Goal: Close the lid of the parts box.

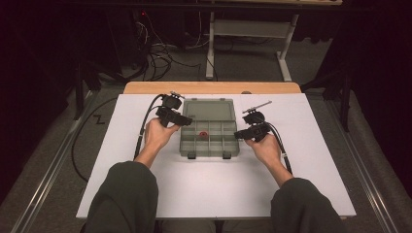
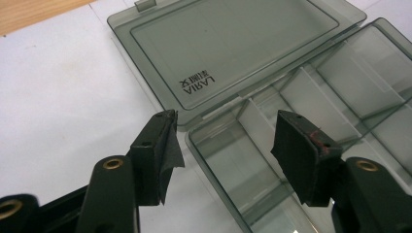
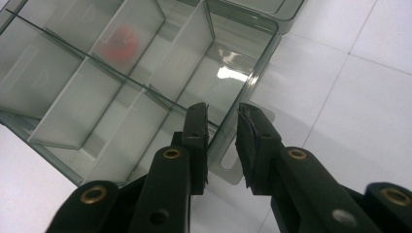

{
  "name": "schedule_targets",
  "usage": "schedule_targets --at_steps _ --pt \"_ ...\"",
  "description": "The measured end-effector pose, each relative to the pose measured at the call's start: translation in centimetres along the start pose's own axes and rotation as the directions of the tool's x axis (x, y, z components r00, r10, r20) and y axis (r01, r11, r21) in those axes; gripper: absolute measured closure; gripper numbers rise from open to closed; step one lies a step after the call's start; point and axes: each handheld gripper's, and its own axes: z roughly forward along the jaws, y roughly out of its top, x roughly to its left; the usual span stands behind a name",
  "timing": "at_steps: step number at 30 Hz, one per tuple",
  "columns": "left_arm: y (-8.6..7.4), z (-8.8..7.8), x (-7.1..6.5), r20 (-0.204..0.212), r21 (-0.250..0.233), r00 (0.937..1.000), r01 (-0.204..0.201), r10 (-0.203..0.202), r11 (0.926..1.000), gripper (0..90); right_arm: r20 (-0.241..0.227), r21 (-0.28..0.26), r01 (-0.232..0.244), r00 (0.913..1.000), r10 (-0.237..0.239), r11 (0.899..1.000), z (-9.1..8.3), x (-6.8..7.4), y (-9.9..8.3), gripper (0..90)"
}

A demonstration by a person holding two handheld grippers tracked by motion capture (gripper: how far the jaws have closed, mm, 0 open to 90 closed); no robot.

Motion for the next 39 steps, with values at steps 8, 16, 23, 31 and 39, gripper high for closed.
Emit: schedule_targets --at_steps 8,16,23,31,39 --pt "0.8 0.5 0.0 0.007 0.013 1.0000 0.004 -0.004 0.9999 44.9 -0.004 -0.011 -0.004 1.0000 0.004 1.000 0.0 0.0 -0.2 76.6" --pt "1.6 1.3 0.1 0.040 0.041 0.9992 0.009 -0.010 0.9991 46.3 -0.003 -0.024 0.000 1.0000 0.000 1.000 0.0 -0.1 -0.3 76.6" --pt "2.0 1.8 0.6 0.047 0.039 0.9982 0.037 -0.039 0.9986 46.1 -0.008 -0.034 -0.005 1.0000 0.005 0.999 0.0 -0.1 -0.5 76.6" --pt "2.5 2.4 1.2 0.036 0.046 0.9971 0.066 -0.067 0.9968 45.5 -0.009 -0.053 -0.009 0.9999 0.009 0.999 0.0 -0.1 -0.7 76.6" --pt "3.0 3.2 1.4 0.042 0.056 0.9951 0.087 -0.089 0.9946 45.9 -0.006 -0.053 -0.007 1.0000 0.006 0.999 0.1 -0.1 -0.7 76.5"
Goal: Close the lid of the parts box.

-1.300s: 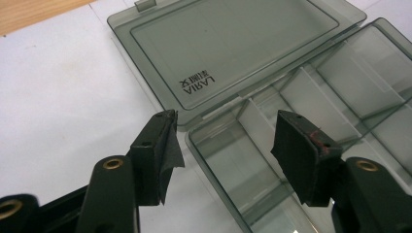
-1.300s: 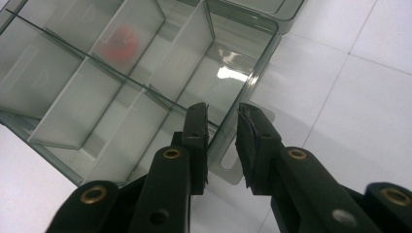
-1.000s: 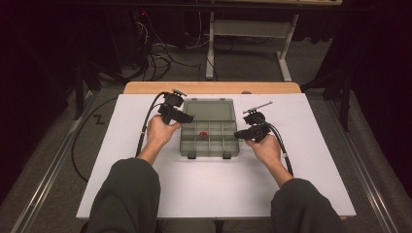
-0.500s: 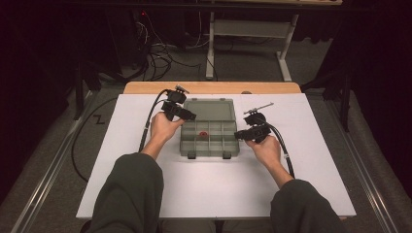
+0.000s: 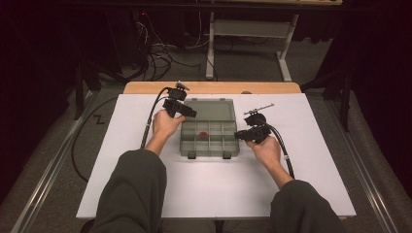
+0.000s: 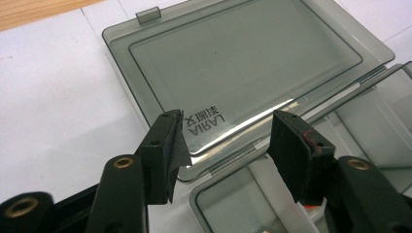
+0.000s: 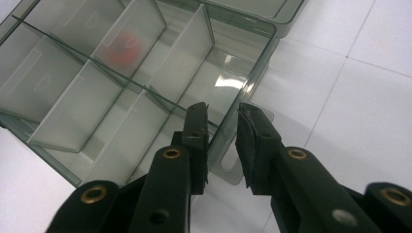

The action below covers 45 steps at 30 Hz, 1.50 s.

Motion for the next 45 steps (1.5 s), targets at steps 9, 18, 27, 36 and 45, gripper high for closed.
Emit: schedule_targets --at_steps 9,18,27,36,45 --pt "0.8 0.6 0.6 0.016 0.014 0.9983 0.055 -0.055 0.9984 45.9 0.008 0.004 0.004 1.0000 -0.004 1.000 0.0 0.1 0.1 76.5" --pt "0.5 1.0 1.8 0.017 0.057 0.9954 0.094 -0.095 0.9940 45.4 0.011 0.005 0.005 0.9999 -0.006 1.000 0.0 0.2 0.1 76.5" --pt "0.3 1.9 2.6 0.034 0.090 0.9894 0.137 -0.141 0.9864 44.4 0.011 0.007 0.008 0.9999 -0.008 1.000 0.0 0.1 0.1 76.5" --pt "0.1 2.4 3.0 0.054 0.113 0.9854 0.155 -0.162 0.9815 41.5 0.010 0.008 0.008 0.9999 -0.008 1.000 0.0 0.1 0.1 76.5" --pt "0.0 3.1 3.5 0.075 0.126 0.9748 0.200 -0.210 0.9717 39.7 0.009 0.009 0.008 0.9999 -0.009 1.000 0.0 0.1 0.1 76.5"
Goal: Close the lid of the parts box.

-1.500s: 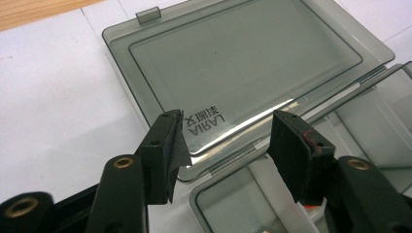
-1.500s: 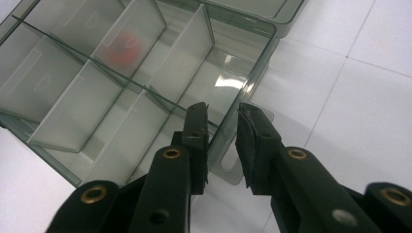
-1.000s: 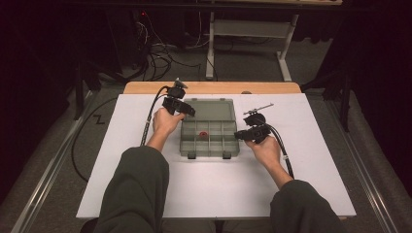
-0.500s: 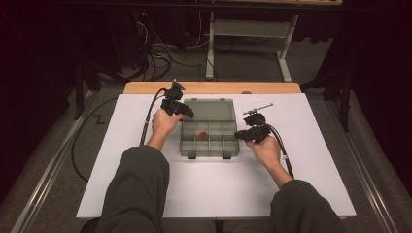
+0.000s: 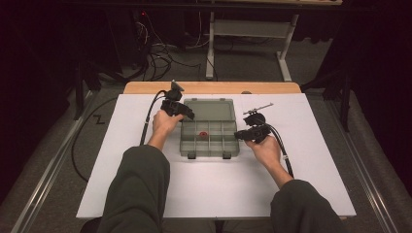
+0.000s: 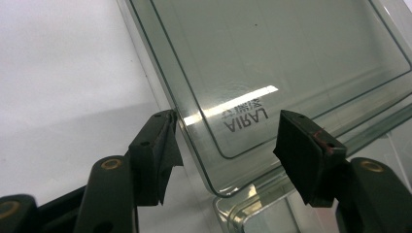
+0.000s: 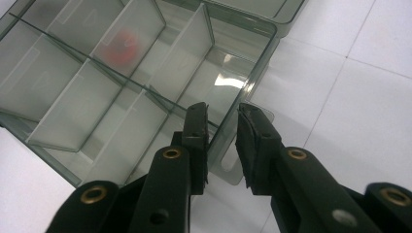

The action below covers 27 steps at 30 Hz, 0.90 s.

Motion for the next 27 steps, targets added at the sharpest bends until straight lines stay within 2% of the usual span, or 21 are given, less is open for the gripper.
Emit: schedule_targets --at_steps 2,7,15,27 --pt "0.02 0.19 0.02 -0.002 0.003 1.0000 0.006 -0.006 1.0000 39.6 0.000 0.000 0.000 1.0000 0.000 1.000 0.00 -0.01 0.00 76.5" --pt "0.04 0.59 0.21 0.025 0.006 0.9992 0.030 -0.030 0.9995 39.0 -0.001 0.001 -0.003 1.0000 0.003 1.000 0.00 0.00 0.00 76.5" --pt "0.03 0.70 0.26 0.039 0.006 0.9984 0.040 -0.041 0.9992 37.6 -0.001 0.005 -0.003 1.0000 0.003 1.000 -0.02 -0.02 0.04 76.5" --pt "0.07 0.00 -0.06 0.026 -0.002 0.9995 0.015 -0.015 0.9999 39.8 0.004 0.013 -0.006 1.0000 0.006 1.000 -0.02 0.06 0.13 76.6"
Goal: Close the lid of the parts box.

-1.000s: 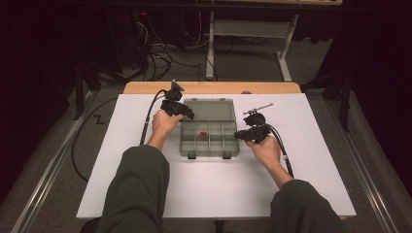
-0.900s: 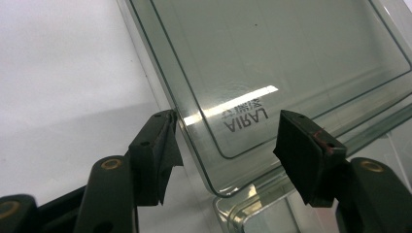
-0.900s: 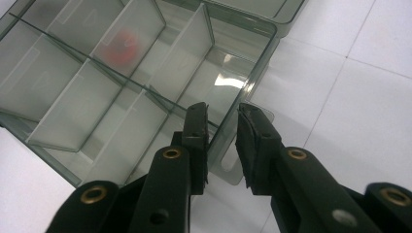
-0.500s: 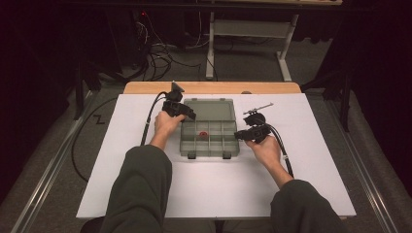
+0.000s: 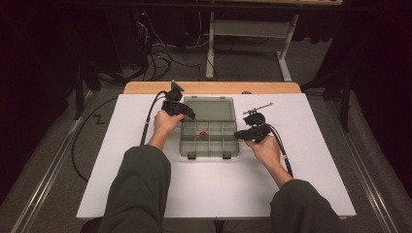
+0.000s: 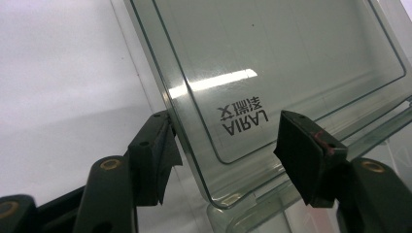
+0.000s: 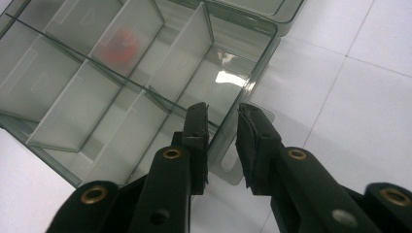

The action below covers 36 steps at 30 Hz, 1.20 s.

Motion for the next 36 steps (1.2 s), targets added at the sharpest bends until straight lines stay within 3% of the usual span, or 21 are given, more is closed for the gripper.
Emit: schedule_targets --at_steps 25,36 --pt "-0.1 -2.1 -1.0 -0.025 -0.051 0.9975 -0.068 0.067 0.9964 44.5 -0.001 0.012 -0.001 1.0000 0.001 1.000 0.0 0.0 0.2 76.8" --pt "-0.4 -3.5 -1.8 -0.046 -0.065 0.9910 -0.128 0.125 0.9896 46.3 0.004 0.015 -0.002 1.0000 0.002 1.000 0.0 0.1 0.2 76.8"
